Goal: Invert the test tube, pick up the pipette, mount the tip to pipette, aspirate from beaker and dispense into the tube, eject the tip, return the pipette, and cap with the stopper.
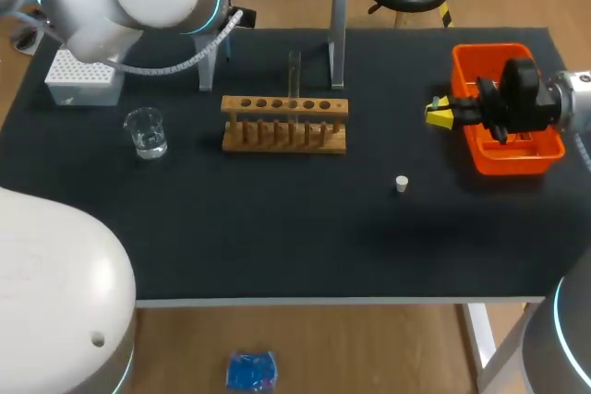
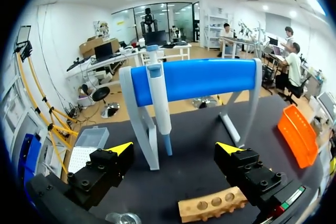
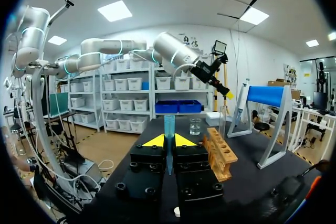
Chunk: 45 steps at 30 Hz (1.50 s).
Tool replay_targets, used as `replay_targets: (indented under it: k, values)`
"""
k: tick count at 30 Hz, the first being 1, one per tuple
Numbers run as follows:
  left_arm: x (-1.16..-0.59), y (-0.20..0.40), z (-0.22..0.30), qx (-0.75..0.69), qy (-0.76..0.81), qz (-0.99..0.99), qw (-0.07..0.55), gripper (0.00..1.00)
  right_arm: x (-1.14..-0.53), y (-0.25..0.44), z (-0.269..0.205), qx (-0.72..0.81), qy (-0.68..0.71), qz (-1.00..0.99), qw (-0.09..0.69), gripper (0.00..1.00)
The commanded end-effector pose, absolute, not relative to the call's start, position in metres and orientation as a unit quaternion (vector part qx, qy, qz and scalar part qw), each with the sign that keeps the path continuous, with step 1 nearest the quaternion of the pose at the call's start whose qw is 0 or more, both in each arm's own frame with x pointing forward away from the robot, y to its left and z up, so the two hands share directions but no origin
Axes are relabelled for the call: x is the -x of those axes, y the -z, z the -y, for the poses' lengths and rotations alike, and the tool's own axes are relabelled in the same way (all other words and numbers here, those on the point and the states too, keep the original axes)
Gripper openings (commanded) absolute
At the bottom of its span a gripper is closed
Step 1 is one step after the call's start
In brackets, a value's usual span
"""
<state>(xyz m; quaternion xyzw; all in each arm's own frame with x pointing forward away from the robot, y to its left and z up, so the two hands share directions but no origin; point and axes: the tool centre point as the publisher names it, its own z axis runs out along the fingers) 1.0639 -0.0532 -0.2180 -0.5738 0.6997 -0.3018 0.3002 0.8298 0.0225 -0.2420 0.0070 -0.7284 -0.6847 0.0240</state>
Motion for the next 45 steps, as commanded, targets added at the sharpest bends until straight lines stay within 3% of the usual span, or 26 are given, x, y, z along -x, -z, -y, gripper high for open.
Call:
replay_targets:
  k: [1,45]
  values:
    - [-1.065,0.220,0.059,0.578,0.294,-0.690,0.323,1.00,-0.829,0.242,-0.023,-0.007,0.684,0.729,0.023,0.00]
    - [-1.147,0.203,0.058,0.574,0.354,-0.627,0.390,1.00,-0.829,0.242,-0.023,-0.007,0.684,0.729,0.023,0.00]
